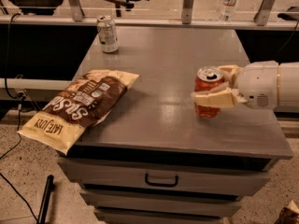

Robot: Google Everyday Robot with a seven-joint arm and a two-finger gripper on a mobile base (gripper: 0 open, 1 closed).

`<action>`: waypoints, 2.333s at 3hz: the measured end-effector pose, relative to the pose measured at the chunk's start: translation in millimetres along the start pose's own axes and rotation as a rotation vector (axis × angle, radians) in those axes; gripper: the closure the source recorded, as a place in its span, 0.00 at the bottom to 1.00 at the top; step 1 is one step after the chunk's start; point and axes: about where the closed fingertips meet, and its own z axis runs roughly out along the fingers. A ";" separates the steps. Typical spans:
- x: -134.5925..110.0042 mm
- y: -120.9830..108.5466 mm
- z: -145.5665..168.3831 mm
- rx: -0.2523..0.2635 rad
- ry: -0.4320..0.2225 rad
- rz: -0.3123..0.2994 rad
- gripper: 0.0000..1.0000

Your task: Place coke can upright

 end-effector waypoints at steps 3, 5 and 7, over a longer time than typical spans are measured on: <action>13.8 -5.2 14.9 -0.219 -0.379 0.326 1.00; 12.5 -20.5 10.8 -0.164 -0.466 0.286 0.82; 6.6 -30.6 1.8 -0.101 -0.378 0.150 1.00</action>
Offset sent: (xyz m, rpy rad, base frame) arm 0.0143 -0.0169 -0.0323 0.7157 0.3608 0.1645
